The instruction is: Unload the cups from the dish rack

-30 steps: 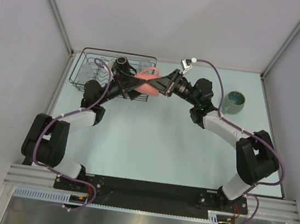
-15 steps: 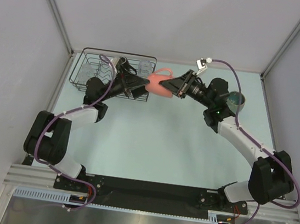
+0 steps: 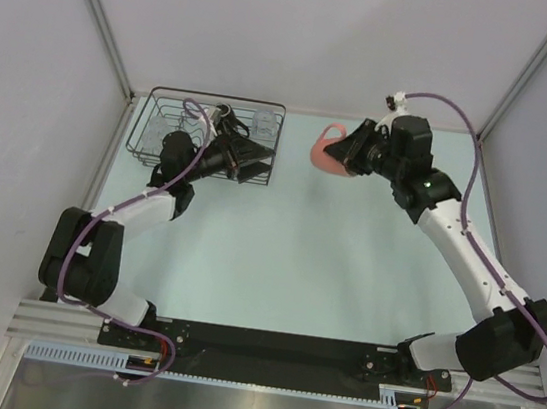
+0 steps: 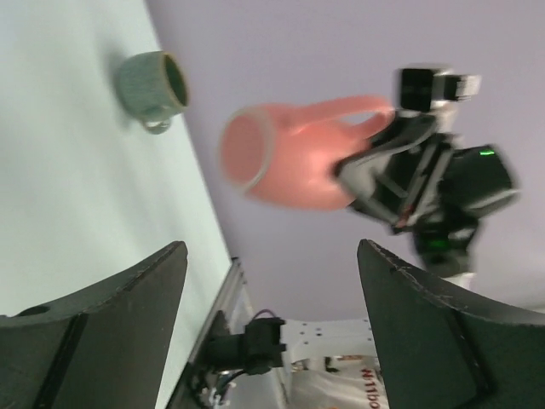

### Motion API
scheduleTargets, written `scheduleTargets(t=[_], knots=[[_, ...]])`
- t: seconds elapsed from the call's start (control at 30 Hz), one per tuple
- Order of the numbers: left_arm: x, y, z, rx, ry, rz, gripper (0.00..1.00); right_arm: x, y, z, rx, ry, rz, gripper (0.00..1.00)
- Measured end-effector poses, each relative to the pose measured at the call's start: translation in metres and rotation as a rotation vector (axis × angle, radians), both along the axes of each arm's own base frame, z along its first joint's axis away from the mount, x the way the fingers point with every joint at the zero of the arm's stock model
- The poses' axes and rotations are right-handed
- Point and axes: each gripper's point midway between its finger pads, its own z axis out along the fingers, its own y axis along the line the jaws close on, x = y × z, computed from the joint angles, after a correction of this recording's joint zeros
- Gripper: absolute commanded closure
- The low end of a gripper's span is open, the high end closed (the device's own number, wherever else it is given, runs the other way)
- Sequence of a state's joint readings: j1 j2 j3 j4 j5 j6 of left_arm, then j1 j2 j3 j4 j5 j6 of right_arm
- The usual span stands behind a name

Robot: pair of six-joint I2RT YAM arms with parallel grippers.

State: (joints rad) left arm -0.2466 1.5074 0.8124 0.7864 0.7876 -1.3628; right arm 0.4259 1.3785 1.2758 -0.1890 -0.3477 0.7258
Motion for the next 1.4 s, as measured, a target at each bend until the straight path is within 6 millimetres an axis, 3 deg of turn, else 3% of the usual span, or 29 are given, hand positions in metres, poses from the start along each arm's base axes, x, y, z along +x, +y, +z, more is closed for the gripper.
scheduleTargets(t=[0.17,0.23,0.3,0.43,0.53,0.73,1.1,1.4], knots=[[-0.003,0.008,-0.023,0.135,0.049,0.058,0.16,0.023,-0.061,0.031,-0.283,-0.046,-0.269,1.00],[-0.005,0.011,-0.034,0.181,0.078,0.074,0.16,0.029,-0.086,0.031,-0.383,-0.024,-0.356,1.00],[-0.007,0.014,-0.046,0.222,0.109,0.084,0.16,0.036,-0.111,0.016,-0.475,0.028,-0.422,1.00],[-0.013,0.020,-0.068,0.300,0.174,0.092,0.16,0.040,-0.157,-0.038,-0.628,0.207,-0.492,1.00],[-0.019,0.023,-0.077,0.338,0.198,0.091,0.17,0.040,-0.181,-0.070,-0.700,0.317,-0.511,1.00],[-0.027,0.025,-0.080,0.366,0.197,0.090,0.17,0.049,-0.178,-0.102,-0.741,0.389,-0.477,1.00],[-0.038,0.027,-0.090,0.404,0.221,0.075,0.17,0.091,-0.167,-0.141,-0.786,0.444,-0.452,1.00],[-0.041,0.030,-0.098,0.434,0.230,0.075,0.17,0.112,-0.164,-0.182,-0.810,0.507,-0.433,1.00]])
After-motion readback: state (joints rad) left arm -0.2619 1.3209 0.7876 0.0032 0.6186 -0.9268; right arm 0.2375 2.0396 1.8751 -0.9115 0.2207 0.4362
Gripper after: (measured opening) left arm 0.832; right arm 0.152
